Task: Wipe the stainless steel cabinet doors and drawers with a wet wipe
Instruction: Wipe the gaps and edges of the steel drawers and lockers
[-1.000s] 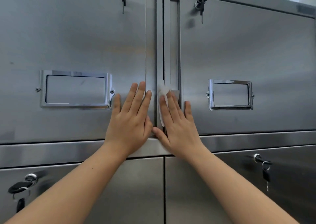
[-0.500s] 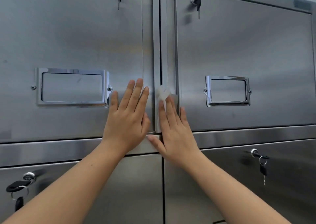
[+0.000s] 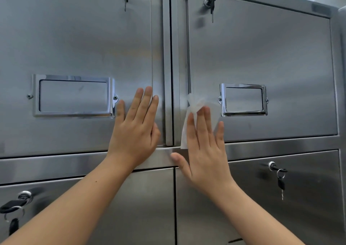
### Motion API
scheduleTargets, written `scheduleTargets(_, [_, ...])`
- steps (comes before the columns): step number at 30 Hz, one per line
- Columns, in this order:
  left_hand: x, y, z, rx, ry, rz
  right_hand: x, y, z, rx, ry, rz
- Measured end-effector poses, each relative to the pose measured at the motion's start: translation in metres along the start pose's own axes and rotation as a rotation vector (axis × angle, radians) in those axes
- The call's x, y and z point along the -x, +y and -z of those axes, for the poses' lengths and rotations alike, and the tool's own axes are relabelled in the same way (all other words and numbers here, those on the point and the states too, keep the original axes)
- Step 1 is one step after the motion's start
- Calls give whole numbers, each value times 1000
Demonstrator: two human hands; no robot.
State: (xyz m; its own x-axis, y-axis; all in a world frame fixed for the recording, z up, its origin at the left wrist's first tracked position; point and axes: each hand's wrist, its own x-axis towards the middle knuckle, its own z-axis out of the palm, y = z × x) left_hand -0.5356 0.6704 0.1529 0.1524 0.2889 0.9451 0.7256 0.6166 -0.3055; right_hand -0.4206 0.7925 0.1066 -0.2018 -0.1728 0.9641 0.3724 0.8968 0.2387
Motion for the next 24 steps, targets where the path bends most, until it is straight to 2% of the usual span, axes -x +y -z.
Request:
scheduleTargets(4, [-1,0,0,-16,9,-8,-10,3,-10,-132,-302,-24])
scheduleTargets(6, [0,-1,-1,-21,18,-12,-14,6,-19,-132,-371,-28])
scheduleTargets(12, [0,-1,-2,-15,6,-12,5,-9,-20,-182,-327,-87])
scheduleTargets(17, [0,-1,-1,-15,5,-13,-6,-6,-21,-104,-342,-86])
scheduleTargets(24, [0,-1,-1,-17,4,-6,-13,-8,-27,-170,-229,-102])
